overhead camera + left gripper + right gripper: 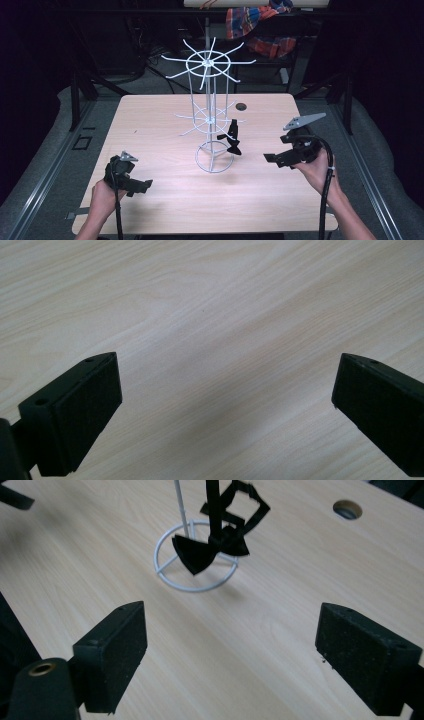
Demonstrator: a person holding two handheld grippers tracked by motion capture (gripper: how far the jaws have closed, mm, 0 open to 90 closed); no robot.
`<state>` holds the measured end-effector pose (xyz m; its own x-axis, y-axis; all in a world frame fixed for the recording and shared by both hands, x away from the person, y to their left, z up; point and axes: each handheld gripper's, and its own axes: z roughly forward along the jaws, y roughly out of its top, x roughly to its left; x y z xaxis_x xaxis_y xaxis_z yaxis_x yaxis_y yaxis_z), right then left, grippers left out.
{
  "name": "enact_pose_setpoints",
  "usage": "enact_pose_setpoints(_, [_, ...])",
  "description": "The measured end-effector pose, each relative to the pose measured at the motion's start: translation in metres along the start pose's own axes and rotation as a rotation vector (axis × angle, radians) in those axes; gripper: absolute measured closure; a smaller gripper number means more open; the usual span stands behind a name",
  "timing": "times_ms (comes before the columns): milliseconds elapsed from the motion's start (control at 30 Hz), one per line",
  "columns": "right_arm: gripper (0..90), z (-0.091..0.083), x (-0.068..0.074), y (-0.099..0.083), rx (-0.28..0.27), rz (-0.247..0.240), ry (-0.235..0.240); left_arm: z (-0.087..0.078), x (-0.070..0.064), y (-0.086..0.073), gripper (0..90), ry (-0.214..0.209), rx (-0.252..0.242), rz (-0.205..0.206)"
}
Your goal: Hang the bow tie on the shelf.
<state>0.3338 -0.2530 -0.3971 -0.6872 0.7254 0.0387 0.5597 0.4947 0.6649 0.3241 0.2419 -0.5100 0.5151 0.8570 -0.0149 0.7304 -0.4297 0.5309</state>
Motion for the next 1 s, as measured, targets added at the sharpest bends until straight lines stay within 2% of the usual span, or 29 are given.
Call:
enact_pose_setpoints(33, [10.9,0.0,0.0,0.0,0.0,0.0,0.0,0.0,0.0,0.0,0.0,0.0,0.0,0.0])
enact_pose_setpoints(67, [9.8,0.001,0.0,-0.01,0.011,0.011,0.002,0.0,0.0,0.0,0.0,0.0,-0.001,0.0])
enact_pose_setpoints(100, [9.8,0.001,0.0,-0.01,0.011,0.011,0.002,0.0,0.0,0.0,0.0,0.0,-0.001,0.0])
enact_pose_setpoints(133, [8.5,0.003,0.0,-0.02,0.026,0.019,0.003,0.001,0.0,0.0,0.0,0.002,-0.001,-0.001])
enact_pose_setpoints(167, [8.5,0.003,0.0,-0.02,0.026,0.019,0.003,0.001,0.0,0.001,0.0,0.0,0.002,0.001])
enact_pose_setpoints(267, [5.6,0.008,-0.001,-0.036,0.062,0.035,0.006,0.002,-0.001,0.001,0.0,0.002,0.006,0.005])
enact_pose_setpoints(567, [2.4,0.013,0.0,-0.058,0.102,0.061,0.008,0.001,-0.001,0.001,0.0,0.001,0.006,0.004])
enact_pose_setpoints(600, [1.5,0.017,0.001,-0.064,0.124,0.059,0.006,0.001,-0.001,0.001,0.0,0.002,0.001,0.006])
enact_pose_setpoints(733, [0.9,0.024,0.002,-0.075,0.155,0.061,-0.001,0.001,0.0,0.0,0.0,0.004,0.0,0.002])
enact_pose_setpoints(900, [0.7,0.028,0.001,-0.084,0.164,0.078,-0.009,0.002,0.0,0.0,0.0,0.006,0.001,0.002])
enact_pose_setpoints(1000, [0.5,0.03,-0.001,-0.093,0.193,0.088,-0.01,0.002,0.002,-0.001,0.0,0.004,0.006,-0.004])
